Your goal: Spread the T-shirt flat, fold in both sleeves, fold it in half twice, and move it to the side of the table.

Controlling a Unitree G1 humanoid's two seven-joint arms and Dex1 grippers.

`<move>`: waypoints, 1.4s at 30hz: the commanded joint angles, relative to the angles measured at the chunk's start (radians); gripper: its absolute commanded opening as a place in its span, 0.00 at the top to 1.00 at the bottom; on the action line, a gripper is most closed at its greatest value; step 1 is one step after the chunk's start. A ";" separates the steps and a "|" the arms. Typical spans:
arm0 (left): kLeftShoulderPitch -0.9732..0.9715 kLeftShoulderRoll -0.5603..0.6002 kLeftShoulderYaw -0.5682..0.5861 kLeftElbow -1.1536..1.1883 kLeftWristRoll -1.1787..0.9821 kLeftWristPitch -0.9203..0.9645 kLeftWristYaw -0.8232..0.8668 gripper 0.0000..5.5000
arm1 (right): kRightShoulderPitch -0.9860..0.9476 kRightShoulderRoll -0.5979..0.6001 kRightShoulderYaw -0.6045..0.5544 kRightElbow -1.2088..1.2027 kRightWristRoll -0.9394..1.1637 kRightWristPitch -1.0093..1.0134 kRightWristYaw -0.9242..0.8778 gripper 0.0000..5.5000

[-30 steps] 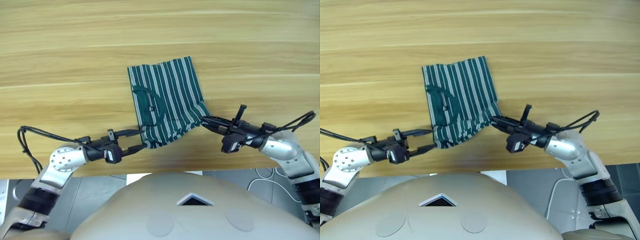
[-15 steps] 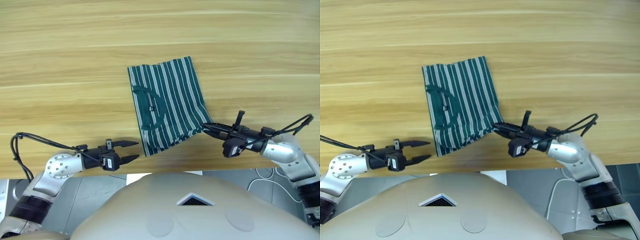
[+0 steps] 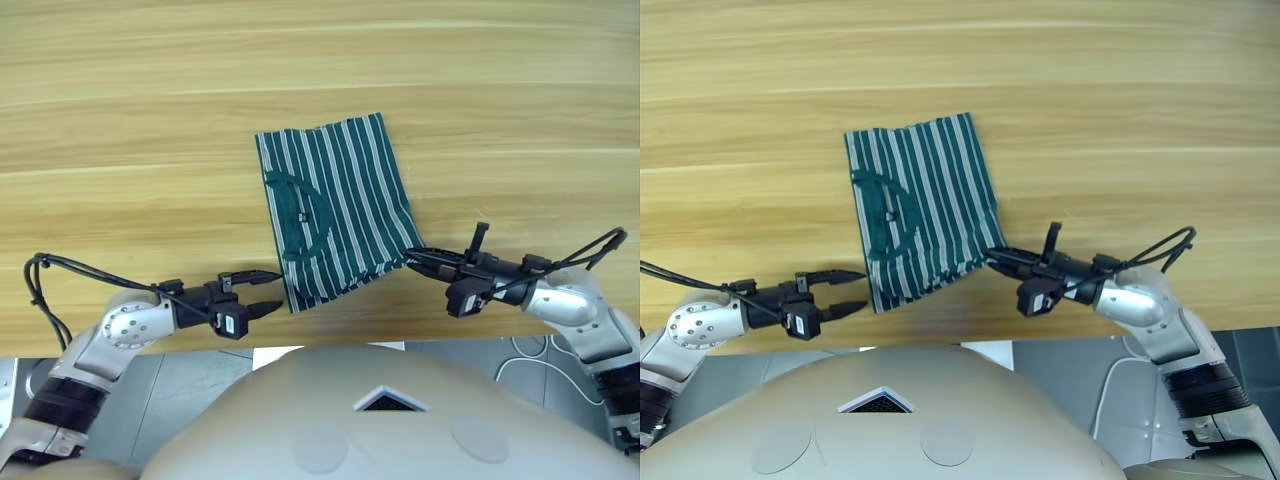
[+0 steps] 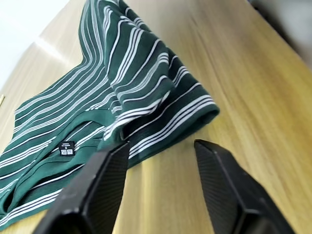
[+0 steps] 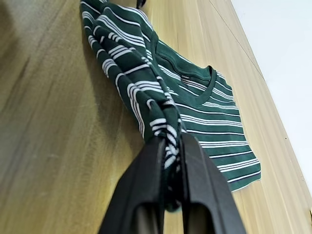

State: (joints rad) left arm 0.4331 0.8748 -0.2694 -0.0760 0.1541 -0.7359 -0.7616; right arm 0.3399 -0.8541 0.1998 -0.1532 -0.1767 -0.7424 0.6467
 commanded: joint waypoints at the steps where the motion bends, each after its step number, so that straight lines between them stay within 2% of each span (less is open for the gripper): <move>1: 0.009 0.010 -0.024 0.025 0.050 0.039 -0.012 0.44 | -0.020 -0.016 -0.009 0.004 0.015 -0.007 0.016 0.96; 8: 0.026 0.031 -0.037 -0.008 0.052 0.040 -0.021 0.28 | -0.023 -0.012 -0.006 0.013 0.016 -0.017 0.022 0.96; 22: -0.155 -0.011 -0.141 0.107 0.215 0.013 0.007 0.28 | -0.040 0.011 0.010 0.032 0.007 -0.020 0.014 0.96; 32: -0.204 -0.023 -0.194 0.147 0.231 -0.026 0.033 0.28 | -0.055 0.027 0.022 0.044 0.001 -0.026 0.013 0.96; 42: -0.219 -0.023 -0.229 0.191 0.216 -0.060 0.040 0.58 | -0.060 0.027 0.025 0.041 0.003 -0.021 0.012 0.96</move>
State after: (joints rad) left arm 0.1945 0.8349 -0.4647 0.0358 0.2703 -0.8486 -0.6872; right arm 0.2949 -0.8325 0.2237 -0.1133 -0.1769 -0.7664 0.6561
